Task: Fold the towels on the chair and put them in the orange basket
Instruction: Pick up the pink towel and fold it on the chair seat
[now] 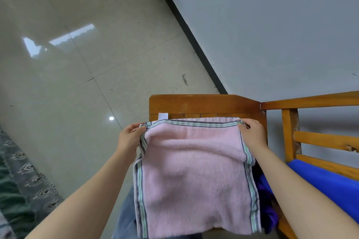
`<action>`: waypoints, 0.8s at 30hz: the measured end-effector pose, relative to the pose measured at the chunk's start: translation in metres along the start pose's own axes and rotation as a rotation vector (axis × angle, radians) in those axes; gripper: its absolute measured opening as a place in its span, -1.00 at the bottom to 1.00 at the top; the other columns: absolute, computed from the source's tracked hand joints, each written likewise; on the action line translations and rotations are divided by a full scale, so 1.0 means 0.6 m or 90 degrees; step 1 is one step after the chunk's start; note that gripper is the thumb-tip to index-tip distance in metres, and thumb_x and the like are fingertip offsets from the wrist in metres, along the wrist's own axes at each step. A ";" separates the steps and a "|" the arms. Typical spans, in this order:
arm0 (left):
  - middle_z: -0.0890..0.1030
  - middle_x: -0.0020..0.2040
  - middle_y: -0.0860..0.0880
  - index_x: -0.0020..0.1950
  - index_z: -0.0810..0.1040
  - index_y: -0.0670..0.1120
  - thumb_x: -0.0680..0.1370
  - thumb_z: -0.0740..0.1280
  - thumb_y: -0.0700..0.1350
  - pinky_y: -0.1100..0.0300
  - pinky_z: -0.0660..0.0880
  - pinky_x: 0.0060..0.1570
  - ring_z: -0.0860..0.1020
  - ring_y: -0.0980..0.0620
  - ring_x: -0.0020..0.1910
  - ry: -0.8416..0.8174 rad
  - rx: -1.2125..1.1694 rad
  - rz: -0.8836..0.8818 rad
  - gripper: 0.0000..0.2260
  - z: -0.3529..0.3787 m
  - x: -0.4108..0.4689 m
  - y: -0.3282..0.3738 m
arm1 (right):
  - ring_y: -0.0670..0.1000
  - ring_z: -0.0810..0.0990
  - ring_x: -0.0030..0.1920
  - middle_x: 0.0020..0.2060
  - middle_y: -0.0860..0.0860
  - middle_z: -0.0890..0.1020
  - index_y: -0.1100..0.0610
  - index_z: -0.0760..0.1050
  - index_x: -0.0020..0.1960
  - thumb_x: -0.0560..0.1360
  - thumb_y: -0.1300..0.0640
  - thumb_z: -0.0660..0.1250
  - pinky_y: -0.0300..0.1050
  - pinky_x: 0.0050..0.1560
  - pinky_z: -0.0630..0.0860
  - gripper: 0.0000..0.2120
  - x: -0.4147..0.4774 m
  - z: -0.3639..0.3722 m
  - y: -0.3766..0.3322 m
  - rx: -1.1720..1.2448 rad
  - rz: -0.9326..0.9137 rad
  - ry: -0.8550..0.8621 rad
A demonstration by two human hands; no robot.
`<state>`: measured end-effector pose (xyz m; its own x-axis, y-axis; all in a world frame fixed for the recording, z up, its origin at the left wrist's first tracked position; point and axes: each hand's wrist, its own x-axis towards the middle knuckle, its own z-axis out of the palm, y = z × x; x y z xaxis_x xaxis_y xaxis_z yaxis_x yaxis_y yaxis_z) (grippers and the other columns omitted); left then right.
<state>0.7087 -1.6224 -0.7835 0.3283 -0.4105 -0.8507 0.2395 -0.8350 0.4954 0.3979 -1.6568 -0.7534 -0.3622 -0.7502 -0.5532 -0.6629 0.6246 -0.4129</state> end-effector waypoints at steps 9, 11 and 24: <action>0.66 -0.40 0.03 -0.12 0.57 -0.17 0.49 0.28 -0.40 0.36 0.54 -0.37 0.60 0.16 -0.42 -0.094 -0.049 0.100 -0.85 -0.035 -0.036 0.038 | 0.04 0.53 0.00 0.01 0.11 0.58 0.26 0.55 0.16 0.50 0.35 0.27 -0.10 0.01 0.46 -0.75 -0.030 -0.040 -0.016 0.251 0.097 0.047; 0.66 -0.39 0.04 -0.16 0.60 -0.16 0.49 0.25 -0.42 0.38 0.54 -0.34 0.59 0.18 -0.41 -0.104 -0.077 0.141 -0.78 -0.056 -0.065 0.057 | 0.06 0.54 0.05 0.01 0.10 0.58 0.23 0.55 0.15 0.49 0.37 0.29 -0.04 0.11 0.49 -0.74 -0.052 -0.063 -0.024 0.300 0.095 0.059; 0.57 0.02 -0.25 -0.01 0.60 -0.09 0.31 0.54 0.03 -0.20 0.52 -0.04 0.51 -0.38 0.03 -0.183 0.008 0.626 -0.65 -0.291 -0.295 0.253 | -0.28 0.61 -0.31 -0.43 -0.22 0.64 -0.14 0.65 -0.35 -0.13 -0.32 0.54 -0.51 -0.20 0.48 -0.57 -0.299 -0.368 -0.187 0.473 -0.332 -0.048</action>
<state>0.8468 -1.6125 -0.5269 0.1429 -0.9865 -0.0794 -0.0274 -0.0841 0.9961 0.3925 -1.6403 -0.4479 -0.0743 -0.9768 -0.2007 -0.1287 0.2090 -0.9694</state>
